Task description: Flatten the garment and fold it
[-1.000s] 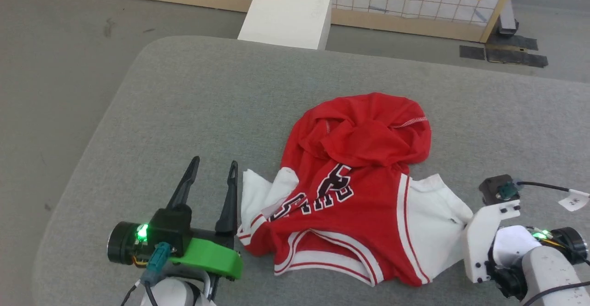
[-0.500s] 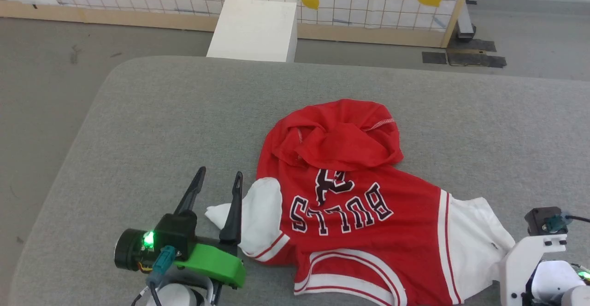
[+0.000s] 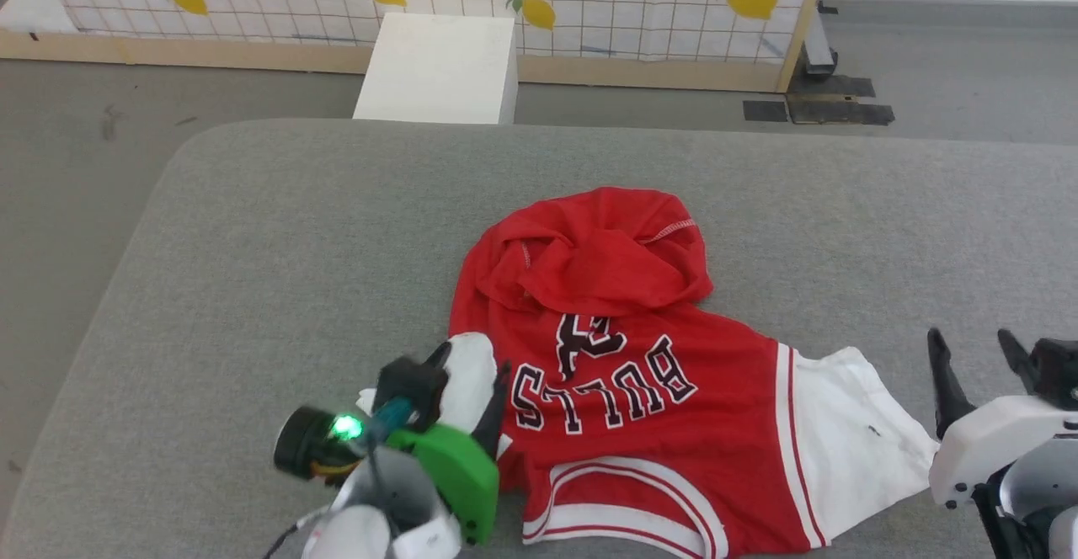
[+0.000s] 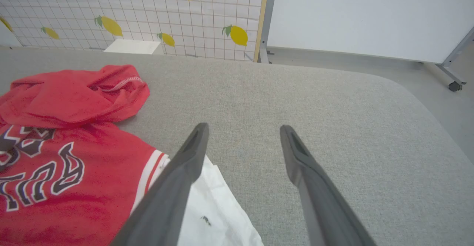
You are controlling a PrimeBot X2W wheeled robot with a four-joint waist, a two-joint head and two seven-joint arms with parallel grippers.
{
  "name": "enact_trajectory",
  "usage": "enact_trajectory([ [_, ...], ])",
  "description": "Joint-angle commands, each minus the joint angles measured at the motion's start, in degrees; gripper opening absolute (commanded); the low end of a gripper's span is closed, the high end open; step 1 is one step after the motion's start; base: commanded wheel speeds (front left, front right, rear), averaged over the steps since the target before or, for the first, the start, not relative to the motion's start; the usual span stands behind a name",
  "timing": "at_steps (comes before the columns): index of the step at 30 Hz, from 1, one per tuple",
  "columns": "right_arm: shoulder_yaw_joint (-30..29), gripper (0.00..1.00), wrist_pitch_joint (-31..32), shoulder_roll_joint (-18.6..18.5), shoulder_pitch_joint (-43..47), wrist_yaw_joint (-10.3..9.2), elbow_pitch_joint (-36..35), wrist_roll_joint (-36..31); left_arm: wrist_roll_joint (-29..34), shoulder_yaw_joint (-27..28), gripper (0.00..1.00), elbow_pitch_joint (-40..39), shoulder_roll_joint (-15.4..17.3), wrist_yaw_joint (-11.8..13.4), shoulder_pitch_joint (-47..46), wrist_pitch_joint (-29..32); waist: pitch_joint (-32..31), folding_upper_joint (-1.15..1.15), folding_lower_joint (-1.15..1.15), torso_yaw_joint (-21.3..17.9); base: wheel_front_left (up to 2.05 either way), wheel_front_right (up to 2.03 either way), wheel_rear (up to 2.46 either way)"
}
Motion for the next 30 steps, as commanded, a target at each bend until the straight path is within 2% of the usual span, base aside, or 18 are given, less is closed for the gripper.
enact_trajectory([
  [1,-0.45,1.00,-1.70,0.64,0.78,-0.11,-0.81,-0.30,0.92,-0.60,1.00,-1.13,0.56,-0.61,-2.03,3.46,0.42,0.00,0.00,-0.67,0.00,0.00,0.00],
  [6,-0.53,1.00,-5.10,1.61,2.42,-0.11,-1.39,0.55,1.52,-2.73,1.00,-3.02,1.84,-1.34,-4.93,20.85,1.47,0.00,0.00,-2.33,0.00,0.00,0.00],
  [10,0.27,1.00,-5.96,1.76,2.82,-0.11,-0.25,1.57,2.88,-3.70,1.00,-4.01,3.11,-1.16,-6.56,30.56,2.51,0.00,0.00,-3.82,0.00,0.00,0.00],
  [16,0.99,1.00,-6.85,1.79,2.85,-0.11,2.09,3.22,4.18,-4.45,1.00,-3.94,4.74,-1.28,-8.16,36.29,4.15,0.00,0.00,-4.70,0.00,0.00,0.00],
  [25,1.42,1.00,-7.72,1.80,2.34,-0.11,4.46,3.41,4.25,-5.17,1.00,-1.71,5.82,-1.18,-7.77,38.17,5.12,0.00,0.00,-4.19,0.00,0.00,0.00],
  [26,1.51,1.00,-7.74,1.80,2.24,-0.11,4.67,3.38,4.08,-5.09,0.29,-1.67,5.73,-1.00,-7.71,37.98,5.12,0.00,0.00,-4.04,0.00,0.00,0.00],
  [27,1.59,1.00,-7.77,1.80,2.17,-0.11,4.81,3.35,3.95,-5.02,0.00,-1.69,5.66,-0.85,-7.67,37.68,5.10,0.00,0.00,-3.90,0.00,0.00,0.00],
  [30,1.77,1.00,-7.86,1.80,2.12,-0.11,5.36,3.24,3.41,-4.40,0.00,-2.31,5.39,-0.18,-7.81,35.55,4.62,0.00,0.00,-3.22,0.00,0.00,0.00],
])
